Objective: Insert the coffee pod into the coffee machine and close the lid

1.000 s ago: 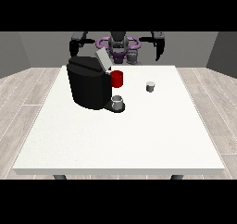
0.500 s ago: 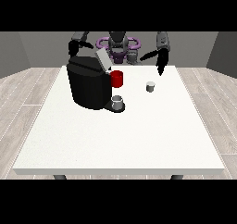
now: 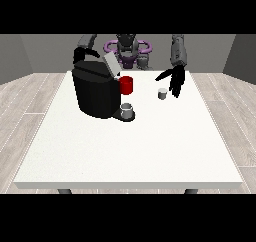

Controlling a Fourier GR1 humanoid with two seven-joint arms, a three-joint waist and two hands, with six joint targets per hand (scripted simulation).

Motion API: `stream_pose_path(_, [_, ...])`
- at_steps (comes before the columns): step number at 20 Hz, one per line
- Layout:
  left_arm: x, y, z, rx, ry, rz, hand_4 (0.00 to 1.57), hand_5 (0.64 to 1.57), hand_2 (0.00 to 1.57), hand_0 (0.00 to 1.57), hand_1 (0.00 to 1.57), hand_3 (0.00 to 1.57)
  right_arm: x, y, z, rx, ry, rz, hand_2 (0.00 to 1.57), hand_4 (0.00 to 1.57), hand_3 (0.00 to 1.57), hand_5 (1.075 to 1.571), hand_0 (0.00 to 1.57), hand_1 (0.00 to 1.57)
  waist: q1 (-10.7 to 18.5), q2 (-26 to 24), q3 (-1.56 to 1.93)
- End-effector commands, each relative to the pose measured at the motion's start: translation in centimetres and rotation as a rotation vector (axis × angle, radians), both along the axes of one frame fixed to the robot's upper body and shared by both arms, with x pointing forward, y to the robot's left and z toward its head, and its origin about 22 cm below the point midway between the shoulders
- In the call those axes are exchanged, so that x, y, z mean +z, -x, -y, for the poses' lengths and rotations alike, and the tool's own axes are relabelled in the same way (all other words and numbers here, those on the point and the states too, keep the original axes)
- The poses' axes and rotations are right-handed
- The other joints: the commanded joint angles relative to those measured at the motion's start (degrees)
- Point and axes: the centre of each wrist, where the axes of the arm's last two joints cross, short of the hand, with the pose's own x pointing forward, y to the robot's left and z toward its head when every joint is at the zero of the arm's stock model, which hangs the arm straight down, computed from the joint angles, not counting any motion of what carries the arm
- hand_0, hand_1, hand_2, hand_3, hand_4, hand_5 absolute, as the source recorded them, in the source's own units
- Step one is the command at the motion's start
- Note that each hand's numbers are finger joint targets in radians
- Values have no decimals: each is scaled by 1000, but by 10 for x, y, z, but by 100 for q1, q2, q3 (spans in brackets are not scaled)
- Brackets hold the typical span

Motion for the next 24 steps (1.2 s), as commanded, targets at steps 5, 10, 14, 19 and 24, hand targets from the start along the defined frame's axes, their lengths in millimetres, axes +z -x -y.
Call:
stream_pose_path(5, [23, -35, -25, 40, -83, -87, 0, 1571, 0, 0, 0, 0, 1, -12, -2, 23, 34, 6, 0, 491, 0, 1571, 0, 0, -205, 571, 0])
stream_pose_path(10, [5, -40, -7, -57, -163, -124, 0, 1571, 0, 0, 0, 0, 6, -32, 2, -65, 18, -11, 0, 511, 0, 1571, 0, 0, 137, 547, 0])
stream_pose_path(14, [12, -50, -17, -21, -208, -131, 0, 1571, 0, 0, 0, 0, 13, -32, -14, -44, 28, 38, 0, 405, 0, 1571, 0, 0, -47, 815, -1])
stream_pose_path(19, [10, -50, -22, -39, -164, -142, 0, 1571, 464, 0, 0, 0, -4, -30, -1, -54, 52, 21, 0, 276, 0, 1571, 0, 0, 11, 820, -1])
stream_pose_path(24, [1, -54, 9, -82, -226, -137, 0, 1571, 590, 0, 0, 375, -12, -41, 0, -106, 32, -1, 0, 375, 0, 1571, 0, 0, 143, 752, 2])
